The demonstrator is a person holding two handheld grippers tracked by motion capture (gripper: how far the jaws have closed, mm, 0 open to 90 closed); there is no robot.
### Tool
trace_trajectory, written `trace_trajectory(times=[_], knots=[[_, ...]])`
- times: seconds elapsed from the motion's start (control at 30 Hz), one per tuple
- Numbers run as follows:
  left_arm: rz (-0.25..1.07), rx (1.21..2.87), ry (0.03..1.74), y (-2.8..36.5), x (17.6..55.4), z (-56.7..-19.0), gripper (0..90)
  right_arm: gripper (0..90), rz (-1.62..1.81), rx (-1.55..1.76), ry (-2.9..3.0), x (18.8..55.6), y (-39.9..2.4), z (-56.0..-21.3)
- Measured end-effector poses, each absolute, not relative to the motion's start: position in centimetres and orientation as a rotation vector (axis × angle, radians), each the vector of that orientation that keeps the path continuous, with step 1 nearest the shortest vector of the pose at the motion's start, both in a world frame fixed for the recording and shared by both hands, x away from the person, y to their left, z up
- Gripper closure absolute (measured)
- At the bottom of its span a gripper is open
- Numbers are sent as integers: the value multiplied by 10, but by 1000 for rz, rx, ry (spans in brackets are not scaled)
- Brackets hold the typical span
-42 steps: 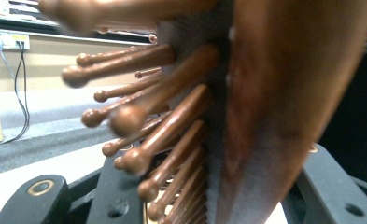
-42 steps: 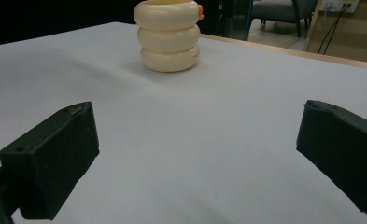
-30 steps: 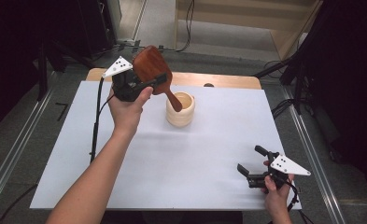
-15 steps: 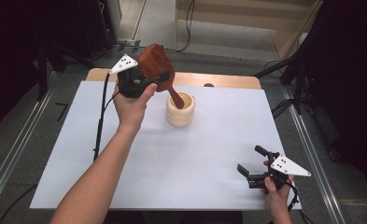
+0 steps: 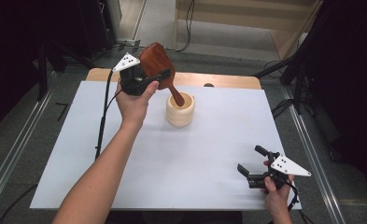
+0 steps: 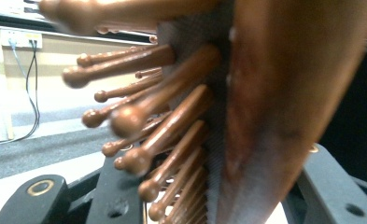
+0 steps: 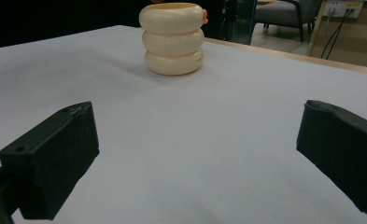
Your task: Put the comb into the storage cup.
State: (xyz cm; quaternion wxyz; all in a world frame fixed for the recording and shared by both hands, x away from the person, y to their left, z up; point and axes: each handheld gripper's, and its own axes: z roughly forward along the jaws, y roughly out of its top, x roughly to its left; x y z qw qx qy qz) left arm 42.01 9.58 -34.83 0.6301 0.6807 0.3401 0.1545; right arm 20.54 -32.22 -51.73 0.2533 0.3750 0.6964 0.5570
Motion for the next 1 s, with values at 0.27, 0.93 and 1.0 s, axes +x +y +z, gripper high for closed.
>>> trace_trajectory(times=[0.27,0.93,1.0], knots=[[360,1565,793,90,424,-356,566,0,1521,1023,1895,205,-322,-517],[415,1575,852,79,426,-379,560,0,1525,1028,1893,206,-323,-518],[416,1572,860,79,427,-383,559,0,1527,1028,1893,206,-323,-518]])
